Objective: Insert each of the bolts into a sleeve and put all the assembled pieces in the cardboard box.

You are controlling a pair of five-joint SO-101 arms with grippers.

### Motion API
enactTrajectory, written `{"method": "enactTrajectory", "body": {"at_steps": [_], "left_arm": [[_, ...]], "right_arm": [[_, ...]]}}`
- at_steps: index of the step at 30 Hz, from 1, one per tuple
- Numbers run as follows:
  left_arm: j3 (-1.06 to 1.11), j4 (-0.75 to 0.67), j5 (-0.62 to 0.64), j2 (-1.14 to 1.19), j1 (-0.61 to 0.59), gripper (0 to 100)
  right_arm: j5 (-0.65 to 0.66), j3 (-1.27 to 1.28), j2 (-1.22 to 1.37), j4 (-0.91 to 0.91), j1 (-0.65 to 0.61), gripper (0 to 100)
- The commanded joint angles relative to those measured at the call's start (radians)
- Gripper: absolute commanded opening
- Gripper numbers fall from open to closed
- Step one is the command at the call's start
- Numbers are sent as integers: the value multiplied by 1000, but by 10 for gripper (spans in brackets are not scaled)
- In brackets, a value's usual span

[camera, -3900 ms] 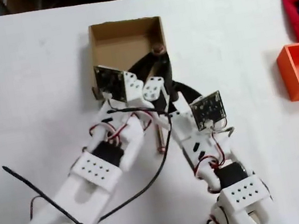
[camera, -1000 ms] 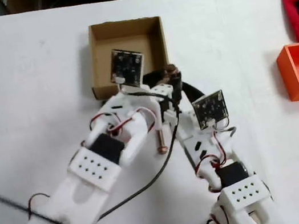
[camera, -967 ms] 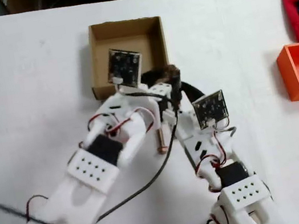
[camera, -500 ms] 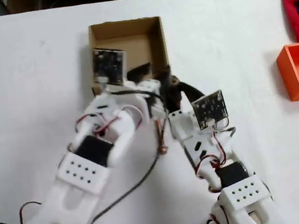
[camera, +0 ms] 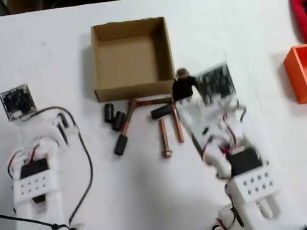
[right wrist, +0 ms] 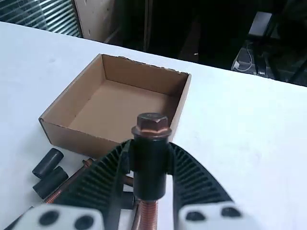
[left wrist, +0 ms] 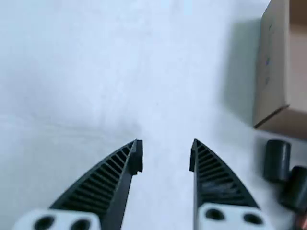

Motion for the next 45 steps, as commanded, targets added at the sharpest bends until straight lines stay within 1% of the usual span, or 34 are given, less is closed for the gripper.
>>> {"method": "enactTrajectory", "body": {"at_steps": [1,5,9,12,15,17,19,21,23,26,28,36,39,42,45], "left_arm": [[7,103,-238,-21,29,180],[-18,253,-247,-21,12,180],[-102,410,-245,-21,-23,181],[-142,482,-245,-25,-25,181],[-116,483,-247,-25,-25,181],[-74,462,-255,-25,-18,183],[-28,407,-338,-23,5,182],[24,358,-425,-23,31,181],[68,315,-434,-23,40,181],[68,307,-388,-25,37,181],[67,307,-370,-25,37,181],[67,311,-367,-25,37,181],[68,313,-367,-25,37,181],[68,313,-365,-25,37,181],[68,313,-365,-25,37,181]], "right_arm": [[-8,-428,289,166,-8,20],[-9,-899,677,414,-8,20],[-11,-1399,1070,662,-7,20],[-54,-1755,1354,826,-1,20],[-109,-2111,1607,941,13,20],[-126,-2335,1745,969,16,20],[-130,-2524,1863,975,7,20],[-130,-2647,1957,970,-15,20],[-149,-2707,2022,952,-36,20],[-230,-2708,2084,906,-45,20],[-256,-2685,2111,877,-45,20],[-256,-2492,2134,792,-31,20],[-250,-2460,2134,791,-25,20],[-198,-2447,2135,791,-30,20],[-195,-2447,2137,791,-31,20]]}}
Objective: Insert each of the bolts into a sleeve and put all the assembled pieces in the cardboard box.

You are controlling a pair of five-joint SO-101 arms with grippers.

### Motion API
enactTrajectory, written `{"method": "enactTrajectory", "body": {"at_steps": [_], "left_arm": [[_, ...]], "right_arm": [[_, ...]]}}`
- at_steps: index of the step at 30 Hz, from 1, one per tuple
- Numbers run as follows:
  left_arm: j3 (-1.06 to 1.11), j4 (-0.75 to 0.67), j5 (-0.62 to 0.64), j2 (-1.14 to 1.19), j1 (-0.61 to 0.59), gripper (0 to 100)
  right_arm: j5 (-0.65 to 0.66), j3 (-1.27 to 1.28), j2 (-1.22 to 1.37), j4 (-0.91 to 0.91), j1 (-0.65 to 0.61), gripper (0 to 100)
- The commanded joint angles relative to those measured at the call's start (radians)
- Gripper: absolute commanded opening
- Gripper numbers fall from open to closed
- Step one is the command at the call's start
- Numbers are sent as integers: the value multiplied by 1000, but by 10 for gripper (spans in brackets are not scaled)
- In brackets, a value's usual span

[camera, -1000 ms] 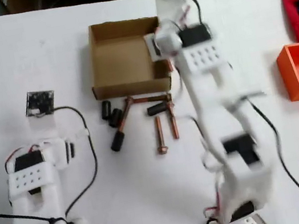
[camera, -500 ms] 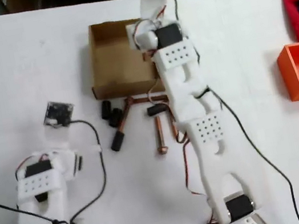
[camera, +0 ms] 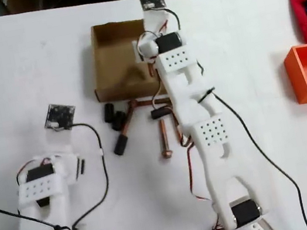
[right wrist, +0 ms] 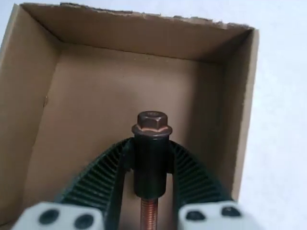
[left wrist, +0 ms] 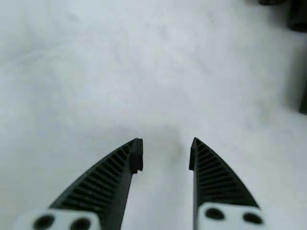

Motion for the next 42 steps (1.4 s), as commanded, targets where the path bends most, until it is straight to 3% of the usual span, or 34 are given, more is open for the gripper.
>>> {"method": "enactTrajectory", "body": {"at_steps": [1,25,31,42], "left_arm": [[-2,-11,11,-23,12,181],[-2,-11,11,-23,14,181],[-2,-11,11,-23,15,181],[-2,-11,11,-23,15,181]], "right_arm": [[12,-9,-13,-28,7,20],[12,6,64,-27,10,22],[12,5,62,-25,7,131],[12,-89,35,13,4,80]]}}
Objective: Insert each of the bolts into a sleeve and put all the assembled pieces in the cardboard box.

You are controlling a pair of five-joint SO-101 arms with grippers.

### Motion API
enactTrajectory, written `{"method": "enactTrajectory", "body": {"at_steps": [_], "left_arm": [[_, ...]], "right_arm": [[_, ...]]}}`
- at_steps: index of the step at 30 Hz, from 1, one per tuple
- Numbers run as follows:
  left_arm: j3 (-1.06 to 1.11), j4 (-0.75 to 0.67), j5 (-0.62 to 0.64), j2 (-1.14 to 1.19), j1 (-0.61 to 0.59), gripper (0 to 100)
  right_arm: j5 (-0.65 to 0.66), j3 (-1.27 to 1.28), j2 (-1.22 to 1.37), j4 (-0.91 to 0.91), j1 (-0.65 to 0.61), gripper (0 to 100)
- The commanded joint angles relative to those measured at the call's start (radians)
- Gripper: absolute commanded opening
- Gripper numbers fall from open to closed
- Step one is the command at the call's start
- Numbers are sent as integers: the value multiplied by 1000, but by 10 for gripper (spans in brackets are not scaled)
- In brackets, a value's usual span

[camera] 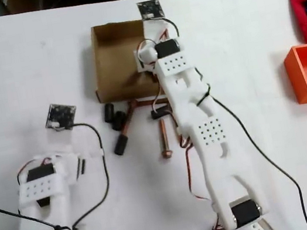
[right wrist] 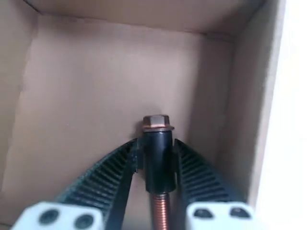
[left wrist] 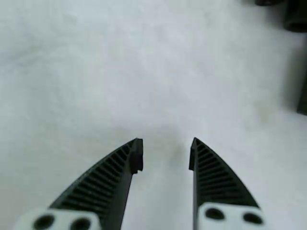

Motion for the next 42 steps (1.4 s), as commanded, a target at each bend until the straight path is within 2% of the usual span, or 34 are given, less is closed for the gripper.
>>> {"method": "enactTrajectory", "body": {"at_steps": [1,6,9,12,20,26,31,38,42], "left_arm": [[-2,-11,11,-23,9,181],[-2,-11,11,-23,9,181],[-2,-11,11,-23,9,181],[-1,-11,11,-23,9,181],[-1,-11,11,-23,9,181],[-1,-11,11,-23,9,181],[-1,-11,11,-23,9,181],[-1,-11,11,-23,11,181],[-1,-11,11,-23,11,181]], "right_arm": [[8,-104,-53,33,1,80],[11,-184,-47,42,-33,76],[14,-184,-31,39,-70,15],[14,-187,18,18,-90,20],[15,-196,101,4,-47,19],[17,-308,31,151,-71,20],[17,-301,-114,214,-53,29],[18,-299,-344,472,-65,138],[117,-285,-441,513,-88,127]]}}
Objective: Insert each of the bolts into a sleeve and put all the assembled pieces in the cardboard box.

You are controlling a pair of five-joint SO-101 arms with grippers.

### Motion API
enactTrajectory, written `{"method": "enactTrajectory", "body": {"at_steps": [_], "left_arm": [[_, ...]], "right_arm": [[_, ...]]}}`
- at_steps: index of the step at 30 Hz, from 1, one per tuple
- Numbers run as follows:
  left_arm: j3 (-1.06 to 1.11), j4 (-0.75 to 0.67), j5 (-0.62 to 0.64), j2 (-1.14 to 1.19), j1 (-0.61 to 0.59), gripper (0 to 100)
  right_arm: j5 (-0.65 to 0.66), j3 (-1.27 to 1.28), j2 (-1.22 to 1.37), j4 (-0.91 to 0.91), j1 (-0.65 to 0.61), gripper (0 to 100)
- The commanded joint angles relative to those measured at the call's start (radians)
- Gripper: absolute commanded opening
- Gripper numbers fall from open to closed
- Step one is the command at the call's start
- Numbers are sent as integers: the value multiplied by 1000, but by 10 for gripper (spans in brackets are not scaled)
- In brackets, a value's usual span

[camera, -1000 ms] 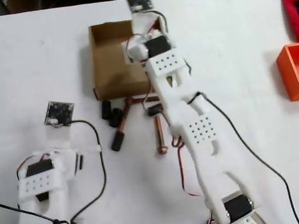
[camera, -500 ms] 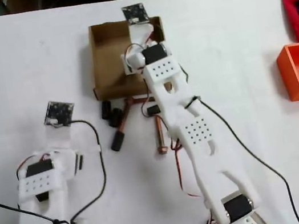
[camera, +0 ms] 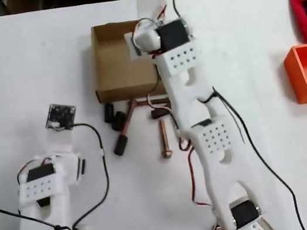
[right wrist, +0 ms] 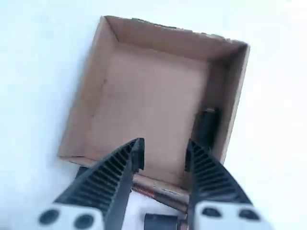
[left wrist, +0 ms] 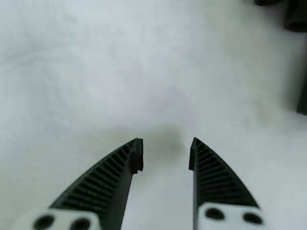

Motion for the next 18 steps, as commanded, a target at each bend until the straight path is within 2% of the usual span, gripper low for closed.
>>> {"method": "enactTrajectory", "body": {"at_steps": [1,5,8,10,13,16,18], "left_arm": [[-1,-11,11,-23,9,181],[-1,-11,11,-23,5,181],[-1,-15,31,-23,-15,181],[-8,-18,114,-23,-89,181],[-50,-28,209,-23,-281,181],[-77,-58,308,-23,-436,181],[-76,-86,353,-23,-479,181]], "right_arm": [[86,-20,-159,31,-25,117],[132,86,-337,35,-48,90],[153,351,-539,35,-82,91],[153,615,-680,31,-124,91],[146,993,-826,-2,-191,91],[75,1293,-888,-147,-231,91],[-2,1450,-888,-280,-237,92]]}}
